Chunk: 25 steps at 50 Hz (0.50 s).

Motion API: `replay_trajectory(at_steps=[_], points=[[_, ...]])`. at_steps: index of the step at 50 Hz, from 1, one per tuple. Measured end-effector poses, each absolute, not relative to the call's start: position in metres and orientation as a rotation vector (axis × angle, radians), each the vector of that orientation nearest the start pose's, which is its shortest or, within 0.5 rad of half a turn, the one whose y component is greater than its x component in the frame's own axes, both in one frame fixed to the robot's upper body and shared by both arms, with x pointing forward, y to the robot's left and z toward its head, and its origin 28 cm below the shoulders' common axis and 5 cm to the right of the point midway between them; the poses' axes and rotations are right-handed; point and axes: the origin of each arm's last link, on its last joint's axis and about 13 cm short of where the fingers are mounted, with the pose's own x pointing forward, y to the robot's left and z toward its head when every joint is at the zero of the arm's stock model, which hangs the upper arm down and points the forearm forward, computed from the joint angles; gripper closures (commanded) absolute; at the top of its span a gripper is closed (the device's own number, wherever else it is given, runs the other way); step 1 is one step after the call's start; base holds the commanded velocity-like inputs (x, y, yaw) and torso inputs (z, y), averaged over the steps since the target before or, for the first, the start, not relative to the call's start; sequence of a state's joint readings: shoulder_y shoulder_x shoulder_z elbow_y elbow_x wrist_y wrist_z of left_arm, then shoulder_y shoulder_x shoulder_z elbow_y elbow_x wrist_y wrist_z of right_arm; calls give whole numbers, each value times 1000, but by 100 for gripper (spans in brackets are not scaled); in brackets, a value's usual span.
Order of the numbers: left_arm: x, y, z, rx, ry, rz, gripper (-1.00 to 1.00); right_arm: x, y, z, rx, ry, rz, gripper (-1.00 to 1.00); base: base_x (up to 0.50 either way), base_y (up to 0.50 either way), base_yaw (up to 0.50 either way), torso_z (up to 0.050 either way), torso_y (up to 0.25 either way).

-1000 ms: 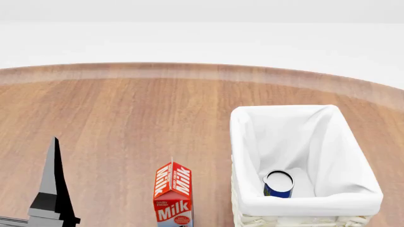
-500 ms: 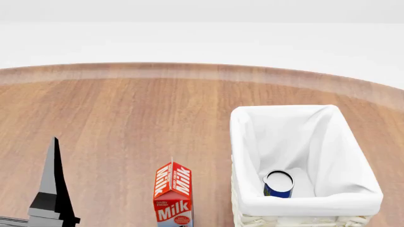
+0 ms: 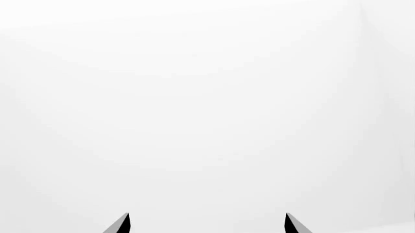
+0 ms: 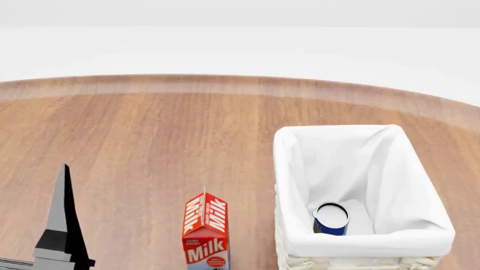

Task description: Pick up the alphabet soup and the tomato sauce, and put them in the basket.

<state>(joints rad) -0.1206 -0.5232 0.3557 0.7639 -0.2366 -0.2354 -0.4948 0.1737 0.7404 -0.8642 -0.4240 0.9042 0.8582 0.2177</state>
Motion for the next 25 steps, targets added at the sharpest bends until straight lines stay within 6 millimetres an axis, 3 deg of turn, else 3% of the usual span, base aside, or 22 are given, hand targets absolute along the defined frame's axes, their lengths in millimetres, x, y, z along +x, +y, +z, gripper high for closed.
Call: replay_trajectory(at_steps=[25], points=[[184, 206, 157, 115, -502, -75, -100, 120, -114, 22, -242, 968, 759, -100, 0, 0, 0, 0, 0]])
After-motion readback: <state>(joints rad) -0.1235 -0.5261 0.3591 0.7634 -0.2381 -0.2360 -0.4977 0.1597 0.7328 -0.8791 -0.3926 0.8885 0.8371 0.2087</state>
